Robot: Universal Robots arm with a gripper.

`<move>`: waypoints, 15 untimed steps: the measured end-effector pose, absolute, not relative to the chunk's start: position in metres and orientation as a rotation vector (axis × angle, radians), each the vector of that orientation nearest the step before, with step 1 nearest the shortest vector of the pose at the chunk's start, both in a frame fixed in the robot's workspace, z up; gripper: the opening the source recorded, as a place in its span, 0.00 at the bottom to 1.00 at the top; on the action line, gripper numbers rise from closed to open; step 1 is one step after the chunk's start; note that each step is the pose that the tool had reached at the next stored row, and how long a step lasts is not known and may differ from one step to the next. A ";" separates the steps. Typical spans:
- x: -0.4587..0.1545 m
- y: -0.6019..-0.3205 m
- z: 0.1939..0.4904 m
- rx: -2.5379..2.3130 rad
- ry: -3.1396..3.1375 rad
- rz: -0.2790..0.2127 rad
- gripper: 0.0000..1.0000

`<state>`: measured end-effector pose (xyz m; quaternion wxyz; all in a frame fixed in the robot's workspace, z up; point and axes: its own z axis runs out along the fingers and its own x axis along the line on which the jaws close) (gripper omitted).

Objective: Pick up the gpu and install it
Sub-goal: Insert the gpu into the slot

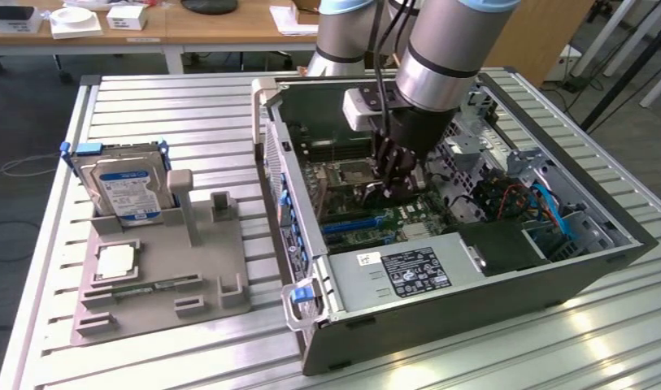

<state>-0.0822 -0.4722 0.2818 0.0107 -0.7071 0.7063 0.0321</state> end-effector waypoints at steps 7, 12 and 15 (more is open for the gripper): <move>-0.084 -0.472 0.279 -2.207 2.204 0.100 0.27; -0.084 -0.472 0.278 -2.207 2.204 0.100 0.27; -0.084 -0.472 0.278 -2.206 2.204 0.100 0.27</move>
